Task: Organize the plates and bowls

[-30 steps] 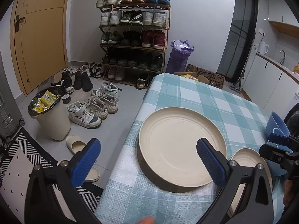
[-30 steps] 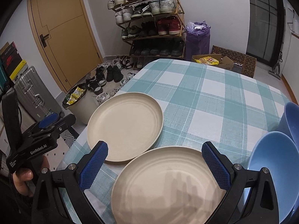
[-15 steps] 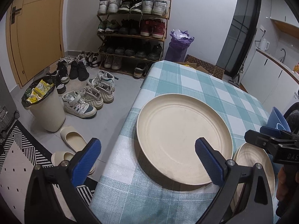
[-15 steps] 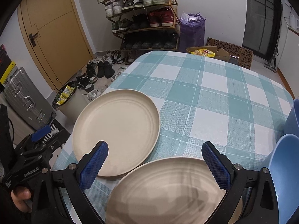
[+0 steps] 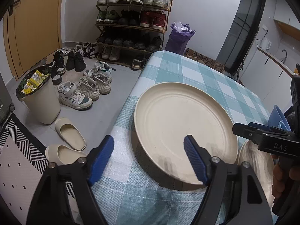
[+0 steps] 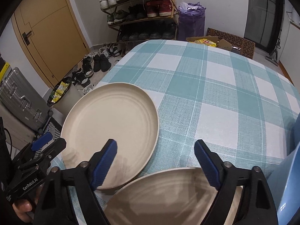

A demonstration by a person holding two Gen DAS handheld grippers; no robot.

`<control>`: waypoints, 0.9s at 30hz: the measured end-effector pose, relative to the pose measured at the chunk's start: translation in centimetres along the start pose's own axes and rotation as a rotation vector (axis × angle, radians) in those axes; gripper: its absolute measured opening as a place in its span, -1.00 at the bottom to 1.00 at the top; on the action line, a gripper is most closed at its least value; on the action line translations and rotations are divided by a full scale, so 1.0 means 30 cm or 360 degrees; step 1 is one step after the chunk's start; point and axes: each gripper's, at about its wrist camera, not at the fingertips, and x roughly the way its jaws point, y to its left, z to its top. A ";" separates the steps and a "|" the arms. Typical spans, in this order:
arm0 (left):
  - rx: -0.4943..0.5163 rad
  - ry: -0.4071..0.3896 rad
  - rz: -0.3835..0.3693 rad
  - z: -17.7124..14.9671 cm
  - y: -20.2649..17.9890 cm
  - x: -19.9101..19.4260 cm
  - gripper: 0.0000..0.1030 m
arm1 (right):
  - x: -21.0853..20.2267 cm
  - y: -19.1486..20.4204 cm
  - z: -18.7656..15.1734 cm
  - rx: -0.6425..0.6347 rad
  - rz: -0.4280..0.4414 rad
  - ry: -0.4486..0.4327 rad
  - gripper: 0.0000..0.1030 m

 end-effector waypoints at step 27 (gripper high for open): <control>0.0025 0.0089 -0.0048 -0.034 -0.001 0.057 -0.49 | 0.112 0.014 -0.007 -0.0068 0.0054 0.0077 -0.47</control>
